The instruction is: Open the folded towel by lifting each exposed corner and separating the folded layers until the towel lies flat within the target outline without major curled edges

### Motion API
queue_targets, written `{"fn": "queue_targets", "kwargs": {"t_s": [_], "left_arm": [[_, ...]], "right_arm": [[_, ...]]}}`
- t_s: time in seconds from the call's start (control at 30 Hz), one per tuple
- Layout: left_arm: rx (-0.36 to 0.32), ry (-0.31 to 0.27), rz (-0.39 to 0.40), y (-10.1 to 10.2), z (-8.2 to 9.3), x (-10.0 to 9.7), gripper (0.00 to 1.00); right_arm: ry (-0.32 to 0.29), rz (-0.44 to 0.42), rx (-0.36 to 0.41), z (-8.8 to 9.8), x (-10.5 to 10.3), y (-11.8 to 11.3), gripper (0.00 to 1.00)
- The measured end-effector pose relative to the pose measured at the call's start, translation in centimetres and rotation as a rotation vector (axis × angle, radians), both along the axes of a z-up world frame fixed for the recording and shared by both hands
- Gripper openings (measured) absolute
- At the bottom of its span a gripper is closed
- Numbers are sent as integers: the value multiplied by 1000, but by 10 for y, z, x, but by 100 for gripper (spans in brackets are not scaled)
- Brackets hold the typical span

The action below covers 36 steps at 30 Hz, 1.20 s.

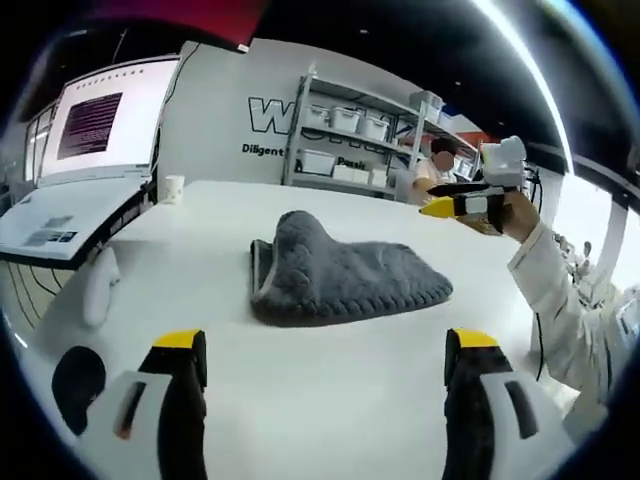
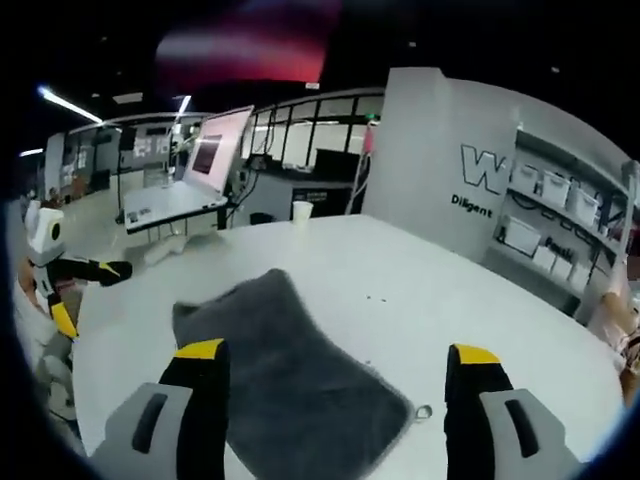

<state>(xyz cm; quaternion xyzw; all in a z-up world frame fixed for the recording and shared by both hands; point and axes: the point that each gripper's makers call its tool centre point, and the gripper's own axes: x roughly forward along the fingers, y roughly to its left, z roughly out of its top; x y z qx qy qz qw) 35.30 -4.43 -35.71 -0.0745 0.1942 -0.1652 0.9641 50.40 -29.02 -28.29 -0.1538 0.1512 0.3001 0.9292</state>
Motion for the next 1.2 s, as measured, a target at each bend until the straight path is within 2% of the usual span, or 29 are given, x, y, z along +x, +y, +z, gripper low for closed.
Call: {"fn": "queue_targets", "kwargs": {"t_s": [0.27, 0.53, 0.67, 0.87, 1.0, 1.2], "left_arm": [[8, 5, 4, 3, 0, -1, 97], [21, 8, 4, 4, 1, 1, 97], [28, 7, 8, 6, 3, 0, 97], [39, 24, 17, 11, -1, -3, 98], [38, 32, 22, 14, -2, -5, 98], [65, 46, 39, 19, -5, -7, 97]], "right_arm": [[-1, 11, 8, 4, 17, 10, 87], [38, 39, 4, -10, 33, 23, 83], [65, 50, -2, -19, 42, 29, 87], [91, 49, -5, -29, 64, 36, 84], [100, 49, 3, -33, 68, 37, 83], [113, 51, 0, -43, 74, 36, 72]]}}
